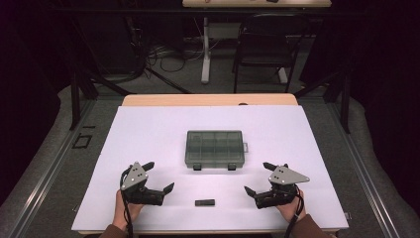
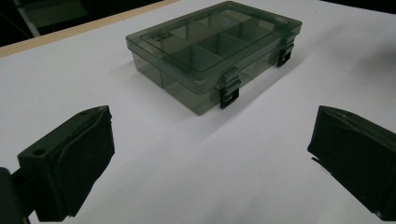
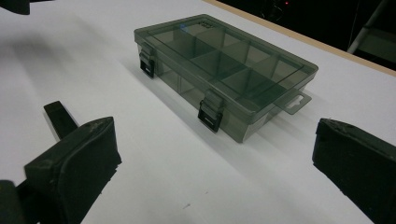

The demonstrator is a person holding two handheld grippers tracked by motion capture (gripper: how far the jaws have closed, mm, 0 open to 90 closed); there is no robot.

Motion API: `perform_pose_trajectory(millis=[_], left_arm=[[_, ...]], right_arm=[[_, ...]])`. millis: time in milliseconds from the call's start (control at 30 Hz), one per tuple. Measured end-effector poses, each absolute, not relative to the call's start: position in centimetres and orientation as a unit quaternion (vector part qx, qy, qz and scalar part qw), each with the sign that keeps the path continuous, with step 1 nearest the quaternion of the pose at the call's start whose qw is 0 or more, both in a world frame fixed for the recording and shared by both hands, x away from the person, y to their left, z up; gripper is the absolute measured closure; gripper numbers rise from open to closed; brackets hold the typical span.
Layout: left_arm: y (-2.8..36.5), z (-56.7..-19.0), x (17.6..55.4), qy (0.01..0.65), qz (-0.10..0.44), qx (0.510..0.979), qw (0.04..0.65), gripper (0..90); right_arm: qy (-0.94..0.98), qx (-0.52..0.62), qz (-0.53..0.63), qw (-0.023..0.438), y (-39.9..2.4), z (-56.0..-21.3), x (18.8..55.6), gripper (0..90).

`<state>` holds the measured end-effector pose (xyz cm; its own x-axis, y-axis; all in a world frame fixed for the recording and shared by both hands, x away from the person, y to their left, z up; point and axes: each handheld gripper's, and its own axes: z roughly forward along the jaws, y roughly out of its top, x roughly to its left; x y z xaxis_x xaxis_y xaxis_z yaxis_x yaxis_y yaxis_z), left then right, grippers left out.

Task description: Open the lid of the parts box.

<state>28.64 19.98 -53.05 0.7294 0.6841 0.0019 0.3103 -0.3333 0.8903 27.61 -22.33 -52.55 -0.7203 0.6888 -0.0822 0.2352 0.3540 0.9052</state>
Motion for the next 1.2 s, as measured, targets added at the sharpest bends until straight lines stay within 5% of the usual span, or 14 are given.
perform_pose_trajectory(millis=[1200], left_arm=[[14.4,-53.8,34.6,0.31,0.166,0.836,0.422,0.0]], right_arm=[[0.83,0.313,0.429,0.171,-19.9,-52.9,34.9,0.0]])
